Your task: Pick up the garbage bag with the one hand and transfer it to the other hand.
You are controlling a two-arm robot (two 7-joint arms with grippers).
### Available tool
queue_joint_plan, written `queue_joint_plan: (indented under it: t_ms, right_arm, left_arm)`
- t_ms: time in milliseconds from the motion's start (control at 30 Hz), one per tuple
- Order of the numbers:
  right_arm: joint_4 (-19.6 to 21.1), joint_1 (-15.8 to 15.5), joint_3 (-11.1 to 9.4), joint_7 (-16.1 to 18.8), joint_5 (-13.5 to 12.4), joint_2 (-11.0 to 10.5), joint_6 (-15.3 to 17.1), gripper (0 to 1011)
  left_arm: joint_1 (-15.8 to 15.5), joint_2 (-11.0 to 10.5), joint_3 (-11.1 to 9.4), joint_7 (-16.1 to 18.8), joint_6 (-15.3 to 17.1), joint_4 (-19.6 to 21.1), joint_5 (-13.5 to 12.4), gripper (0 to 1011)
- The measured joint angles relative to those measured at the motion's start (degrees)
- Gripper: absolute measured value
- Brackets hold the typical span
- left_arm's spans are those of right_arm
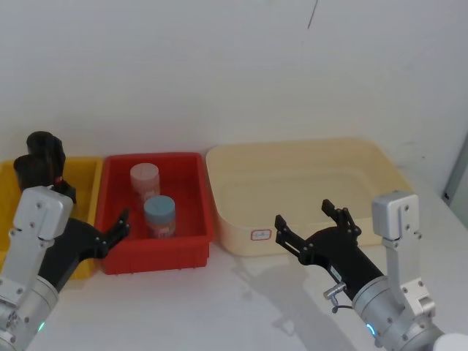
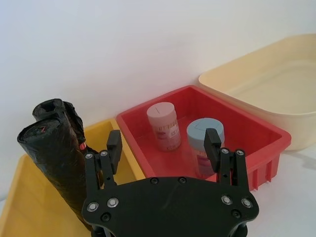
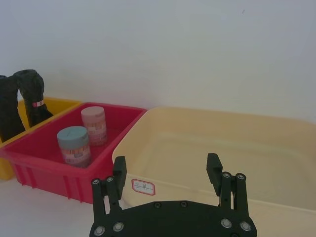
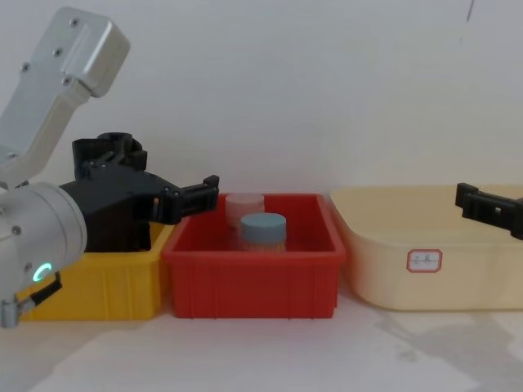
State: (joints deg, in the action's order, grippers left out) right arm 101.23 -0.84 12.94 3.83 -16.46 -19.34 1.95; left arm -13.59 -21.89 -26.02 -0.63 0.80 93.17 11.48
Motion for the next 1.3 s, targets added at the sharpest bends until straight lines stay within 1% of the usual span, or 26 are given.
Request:
queue_joint_plan:
  t_ms: [1300]
  right_arm:
    - [0.0, 0.0, 0.0, 0.0, 0.0, 0.0, 0.0, 1000]
  left_arm:
    - [0.0, 0.0, 0.0, 0.0, 0.0, 0.0, 0.0, 1000]
